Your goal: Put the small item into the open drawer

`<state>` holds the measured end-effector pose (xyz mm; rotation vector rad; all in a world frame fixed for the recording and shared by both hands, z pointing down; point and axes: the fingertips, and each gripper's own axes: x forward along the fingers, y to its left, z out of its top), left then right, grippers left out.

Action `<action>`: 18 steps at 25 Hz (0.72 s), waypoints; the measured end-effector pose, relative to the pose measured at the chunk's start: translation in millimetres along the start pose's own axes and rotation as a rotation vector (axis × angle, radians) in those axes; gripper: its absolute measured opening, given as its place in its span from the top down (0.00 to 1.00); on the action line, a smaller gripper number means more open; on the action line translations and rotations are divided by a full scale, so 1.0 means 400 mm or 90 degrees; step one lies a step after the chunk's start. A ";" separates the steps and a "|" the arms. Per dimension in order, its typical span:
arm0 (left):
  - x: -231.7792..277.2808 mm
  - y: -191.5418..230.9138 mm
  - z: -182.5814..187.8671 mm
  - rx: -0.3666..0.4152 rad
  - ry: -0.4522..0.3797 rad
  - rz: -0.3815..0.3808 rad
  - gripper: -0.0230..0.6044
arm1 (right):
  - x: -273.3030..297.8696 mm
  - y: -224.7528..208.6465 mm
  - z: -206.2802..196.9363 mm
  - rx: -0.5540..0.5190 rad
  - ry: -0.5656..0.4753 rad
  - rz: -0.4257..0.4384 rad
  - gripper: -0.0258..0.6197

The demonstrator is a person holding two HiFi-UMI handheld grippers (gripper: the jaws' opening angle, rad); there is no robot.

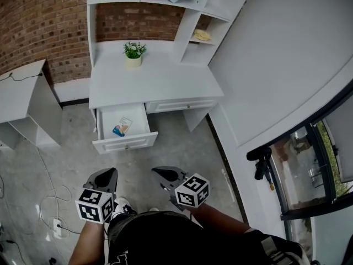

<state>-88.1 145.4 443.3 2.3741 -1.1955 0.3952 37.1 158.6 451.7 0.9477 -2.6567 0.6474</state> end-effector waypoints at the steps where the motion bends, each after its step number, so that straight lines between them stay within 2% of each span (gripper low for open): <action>1: 0.000 0.001 0.000 -0.001 -0.001 0.000 0.94 | 0.001 0.000 -0.001 0.000 0.001 0.000 0.95; 18: 0.007 0.023 0.005 -0.005 -0.004 -0.001 0.94 | 0.024 -0.008 -0.003 -0.002 0.013 -0.008 0.96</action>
